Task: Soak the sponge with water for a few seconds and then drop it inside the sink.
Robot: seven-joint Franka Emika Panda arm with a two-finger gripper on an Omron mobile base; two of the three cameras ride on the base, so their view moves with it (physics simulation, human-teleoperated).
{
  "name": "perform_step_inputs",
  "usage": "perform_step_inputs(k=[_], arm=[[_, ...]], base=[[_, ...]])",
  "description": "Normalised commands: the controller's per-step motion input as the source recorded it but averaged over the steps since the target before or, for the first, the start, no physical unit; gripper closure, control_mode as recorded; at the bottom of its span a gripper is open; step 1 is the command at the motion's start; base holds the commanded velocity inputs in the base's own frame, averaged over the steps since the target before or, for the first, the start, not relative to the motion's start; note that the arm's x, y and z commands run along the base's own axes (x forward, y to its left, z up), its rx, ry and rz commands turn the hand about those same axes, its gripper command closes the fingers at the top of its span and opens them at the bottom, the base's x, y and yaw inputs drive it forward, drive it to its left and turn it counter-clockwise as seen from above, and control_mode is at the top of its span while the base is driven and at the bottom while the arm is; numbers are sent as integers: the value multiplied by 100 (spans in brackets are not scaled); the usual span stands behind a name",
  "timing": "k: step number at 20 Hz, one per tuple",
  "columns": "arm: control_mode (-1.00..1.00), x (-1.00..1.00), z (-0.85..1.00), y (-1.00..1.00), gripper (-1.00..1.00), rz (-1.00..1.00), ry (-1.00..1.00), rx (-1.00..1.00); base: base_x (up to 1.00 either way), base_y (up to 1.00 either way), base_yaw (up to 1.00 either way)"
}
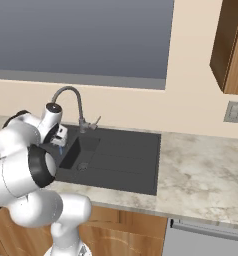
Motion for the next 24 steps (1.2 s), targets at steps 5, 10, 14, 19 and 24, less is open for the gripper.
perform_step_inputs(k=[5,10,14,19,24], arm=[[-100,-2,0,61,-100,8,0,-4],[-100,-3,2,64,-100,6,0,-6],[-100,-5,3,64,-100,5,0,-6],[-100,-10,3,61,-100,5,0,-5],[-100,-12,7,56,-100,2,0,-7]], base=[[0,0,0],[0,0,0],[0,0,0],[0,0,0],[0,0,0]])
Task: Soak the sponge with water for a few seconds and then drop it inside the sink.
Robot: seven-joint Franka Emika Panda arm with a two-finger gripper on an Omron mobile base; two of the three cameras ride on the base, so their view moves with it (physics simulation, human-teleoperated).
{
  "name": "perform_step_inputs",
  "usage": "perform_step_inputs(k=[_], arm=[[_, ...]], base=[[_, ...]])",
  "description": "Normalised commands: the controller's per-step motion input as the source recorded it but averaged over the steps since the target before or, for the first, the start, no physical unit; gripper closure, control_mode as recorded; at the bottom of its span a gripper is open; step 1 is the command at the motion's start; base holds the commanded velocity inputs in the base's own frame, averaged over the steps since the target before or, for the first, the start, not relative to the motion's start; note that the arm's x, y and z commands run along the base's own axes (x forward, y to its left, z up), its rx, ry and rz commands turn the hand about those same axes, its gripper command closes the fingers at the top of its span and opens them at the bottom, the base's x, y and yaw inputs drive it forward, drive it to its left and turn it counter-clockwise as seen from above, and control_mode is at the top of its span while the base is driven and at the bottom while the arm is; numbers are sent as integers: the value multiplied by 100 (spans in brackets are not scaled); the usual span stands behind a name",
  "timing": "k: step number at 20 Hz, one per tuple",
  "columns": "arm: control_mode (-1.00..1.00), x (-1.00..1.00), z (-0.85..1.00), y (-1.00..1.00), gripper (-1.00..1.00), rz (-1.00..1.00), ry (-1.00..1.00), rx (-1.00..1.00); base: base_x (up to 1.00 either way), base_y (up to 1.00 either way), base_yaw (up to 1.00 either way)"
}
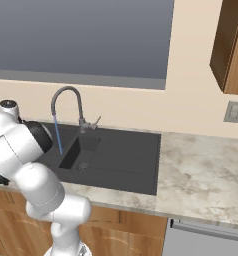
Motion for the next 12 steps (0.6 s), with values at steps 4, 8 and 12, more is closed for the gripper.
perform_step_inputs(k=[4,8,12], arm=[[-100,-12,12,58,-100,0,0,-8],[-100,-10,9,39,-100,0,0,-3],[-100,-12,13,32,-100,0,0,-1]], base=[[0,0,0],[0,0,0],[0,0,0]])
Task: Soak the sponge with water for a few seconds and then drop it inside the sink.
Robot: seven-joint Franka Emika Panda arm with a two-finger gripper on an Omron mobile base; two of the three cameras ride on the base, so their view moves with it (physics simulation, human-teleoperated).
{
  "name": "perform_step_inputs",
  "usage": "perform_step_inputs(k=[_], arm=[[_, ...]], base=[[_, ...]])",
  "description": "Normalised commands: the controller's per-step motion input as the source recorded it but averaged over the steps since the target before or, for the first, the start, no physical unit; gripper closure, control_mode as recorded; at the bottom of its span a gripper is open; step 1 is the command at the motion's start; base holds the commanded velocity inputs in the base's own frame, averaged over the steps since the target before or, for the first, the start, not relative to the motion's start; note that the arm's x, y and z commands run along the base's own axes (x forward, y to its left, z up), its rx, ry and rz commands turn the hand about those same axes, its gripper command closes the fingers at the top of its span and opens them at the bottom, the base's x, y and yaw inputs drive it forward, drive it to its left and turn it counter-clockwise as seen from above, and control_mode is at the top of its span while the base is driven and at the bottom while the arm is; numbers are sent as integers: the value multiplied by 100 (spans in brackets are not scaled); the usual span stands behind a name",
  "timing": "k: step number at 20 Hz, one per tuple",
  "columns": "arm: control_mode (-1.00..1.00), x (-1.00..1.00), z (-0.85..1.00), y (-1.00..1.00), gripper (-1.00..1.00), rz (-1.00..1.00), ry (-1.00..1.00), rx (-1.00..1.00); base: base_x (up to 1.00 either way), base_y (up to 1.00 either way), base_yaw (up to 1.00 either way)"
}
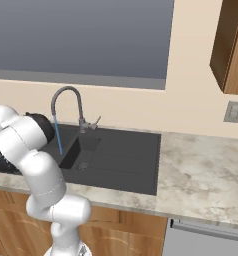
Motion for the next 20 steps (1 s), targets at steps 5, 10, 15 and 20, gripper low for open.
perform_step_inputs(k=[5,10,15,20], arm=[[-100,-23,20,26,-100,0,0,0],[-100,-36,11,20,-100,0,0,0],[-100,-38,1,23,-100,0,0,0],[-100,-25,0,27,-100,0,-3,0]], base=[[0,0,0],[0,0,0],[0,0,0],[0,0,0]])
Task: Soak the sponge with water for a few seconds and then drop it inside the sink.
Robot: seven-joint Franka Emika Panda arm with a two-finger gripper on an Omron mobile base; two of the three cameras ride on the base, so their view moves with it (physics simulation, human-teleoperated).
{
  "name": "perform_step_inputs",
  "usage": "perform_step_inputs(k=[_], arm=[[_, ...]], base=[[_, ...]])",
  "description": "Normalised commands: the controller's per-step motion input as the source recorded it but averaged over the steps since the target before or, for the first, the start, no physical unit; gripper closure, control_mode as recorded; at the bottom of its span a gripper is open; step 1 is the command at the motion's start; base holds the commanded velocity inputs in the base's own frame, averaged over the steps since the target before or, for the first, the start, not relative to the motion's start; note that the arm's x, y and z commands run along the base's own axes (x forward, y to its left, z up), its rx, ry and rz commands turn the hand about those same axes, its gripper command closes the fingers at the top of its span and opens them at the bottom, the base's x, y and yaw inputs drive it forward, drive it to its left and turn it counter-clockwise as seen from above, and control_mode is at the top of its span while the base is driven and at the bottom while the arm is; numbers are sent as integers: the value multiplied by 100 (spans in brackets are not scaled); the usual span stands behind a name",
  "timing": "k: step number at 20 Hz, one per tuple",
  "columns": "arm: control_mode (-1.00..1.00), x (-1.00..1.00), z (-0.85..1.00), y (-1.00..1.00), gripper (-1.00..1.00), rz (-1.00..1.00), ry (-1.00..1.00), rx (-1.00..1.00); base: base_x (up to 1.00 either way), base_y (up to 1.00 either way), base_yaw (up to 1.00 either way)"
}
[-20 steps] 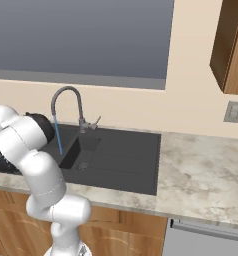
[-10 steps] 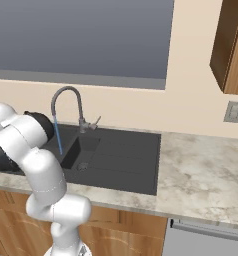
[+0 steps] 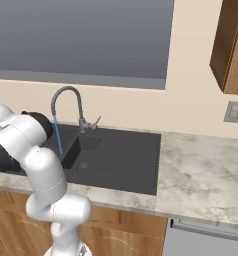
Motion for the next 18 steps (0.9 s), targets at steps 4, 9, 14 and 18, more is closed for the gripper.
perform_step_inputs(k=[4,9,14,18], arm=[[-100,-1,0,36,-100,0,-8,0],[-100,0,0,44,-100,0,-5,-2],[-100,0,0,51,-100,0,-1,-5],[-100,0,0,53,-100,0,0,-5]], base=[[0,0,0],[0,0,0],[0,0,0],[0,0,0]])
